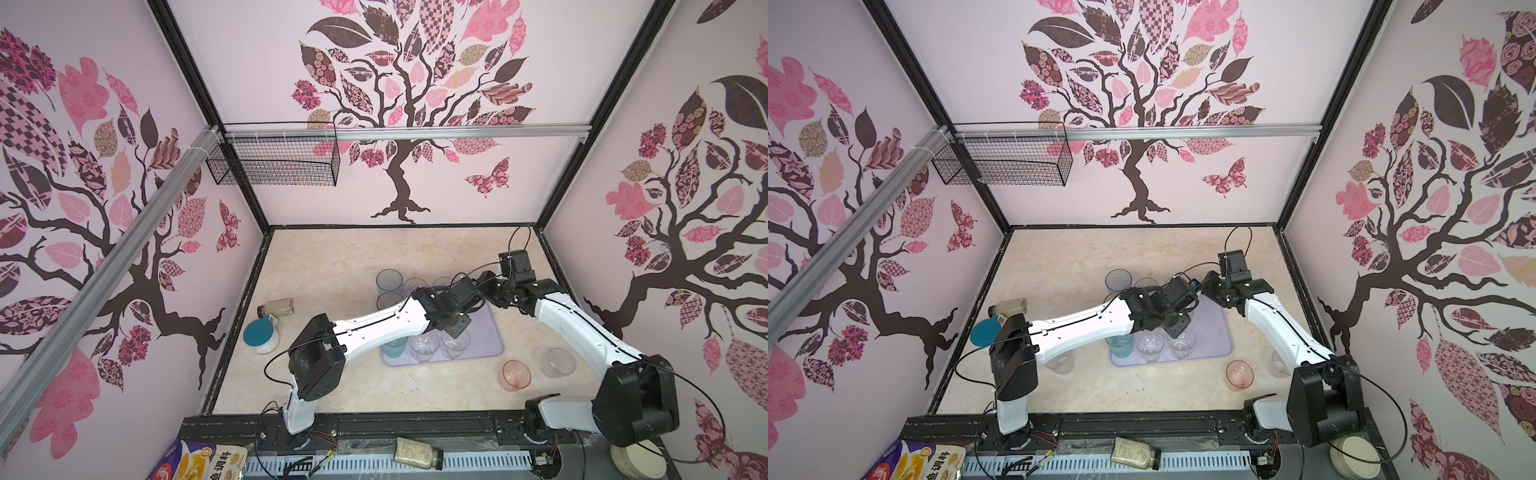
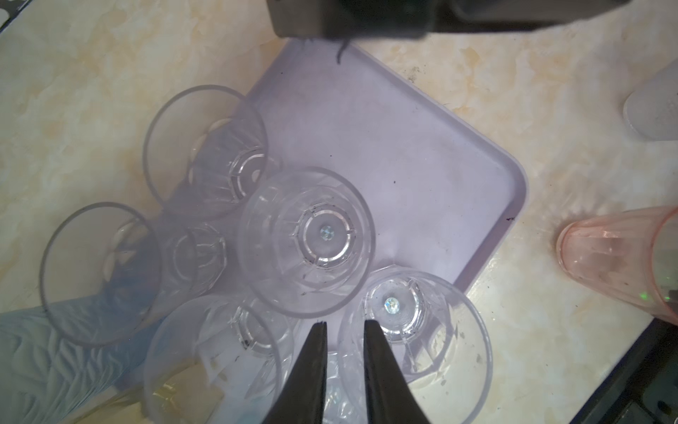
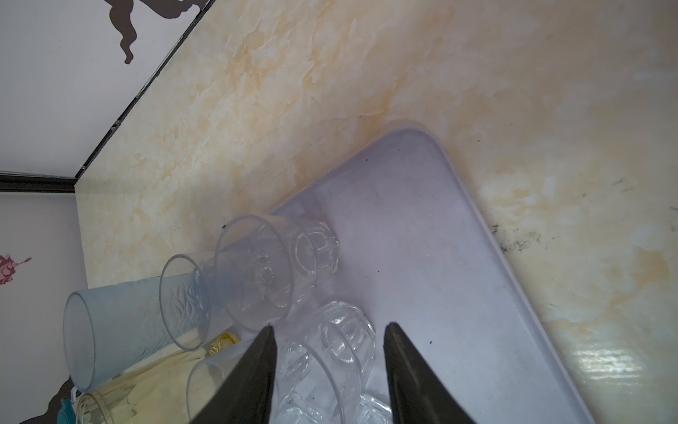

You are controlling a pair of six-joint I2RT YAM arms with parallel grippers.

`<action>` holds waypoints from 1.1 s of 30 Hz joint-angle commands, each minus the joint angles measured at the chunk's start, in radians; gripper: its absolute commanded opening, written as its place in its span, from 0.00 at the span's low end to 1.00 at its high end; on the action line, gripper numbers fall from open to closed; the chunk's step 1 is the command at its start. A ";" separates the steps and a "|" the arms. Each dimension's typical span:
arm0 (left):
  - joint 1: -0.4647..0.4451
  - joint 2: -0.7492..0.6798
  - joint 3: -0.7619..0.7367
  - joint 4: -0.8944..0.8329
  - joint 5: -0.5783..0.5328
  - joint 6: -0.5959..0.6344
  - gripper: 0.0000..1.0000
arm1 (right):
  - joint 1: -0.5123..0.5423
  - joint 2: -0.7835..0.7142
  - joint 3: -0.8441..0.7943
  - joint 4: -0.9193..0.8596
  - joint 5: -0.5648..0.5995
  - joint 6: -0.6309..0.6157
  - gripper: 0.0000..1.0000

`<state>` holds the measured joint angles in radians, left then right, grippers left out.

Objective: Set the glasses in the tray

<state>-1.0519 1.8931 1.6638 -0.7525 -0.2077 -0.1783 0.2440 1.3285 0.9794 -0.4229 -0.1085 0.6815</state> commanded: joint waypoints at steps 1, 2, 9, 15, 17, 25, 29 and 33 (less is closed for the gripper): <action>0.088 -0.165 -0.056 0.019 -0.021 -0.038 0.23 | 0.056 -0.008 0.073 -0.011 0.037 -0.059 0.51; 0.114 -0.212 -0.087 0.030 -0.039 -0.045 0.25 | 0.075 0.003 0.094 -0.015 0.041 -0.076 0.51; 0.340 -0.489 -0.294 0.033 -0.153 -0.046 0.40 | 0.187 0.101 0.283 -0.104 0.088 -0.167 0.51; 0.605 -0.684 -0.457 0.015 -0.101 -0.070 0.51 | 0.391 0.177 0.406 -0.155 0.210 -0.208 0.51; 0.696 -0.725 -0.501 0.007 -0.058 -0.090 0.53 | 0.460 0.216 0.454 -0.173 0.254 -0.230 0.51; 0.884 -0.766 -0.628 -0.019 0.093 -0.223 0.56 | 0.553 0.312 0.507 -0.200 0.265 -0.235 0.51; 1.000 -0.762 -0.699 0.040 0.247 -0.347 0.59 | 0.556 0.336 0.493 -0.213 0.246 -0.214 0.51; 1.036 -0.738 -0.716 0.047 0.225 -0.361 0.60 | 0.555 0.312 0.452 -0.205 0.255 -0.201 0.52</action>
<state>-0.0235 1.1481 0.9764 -0.7380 -0.0250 -0.4885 0.7956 1.6447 1.4445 -0.6075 0.1291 0.4709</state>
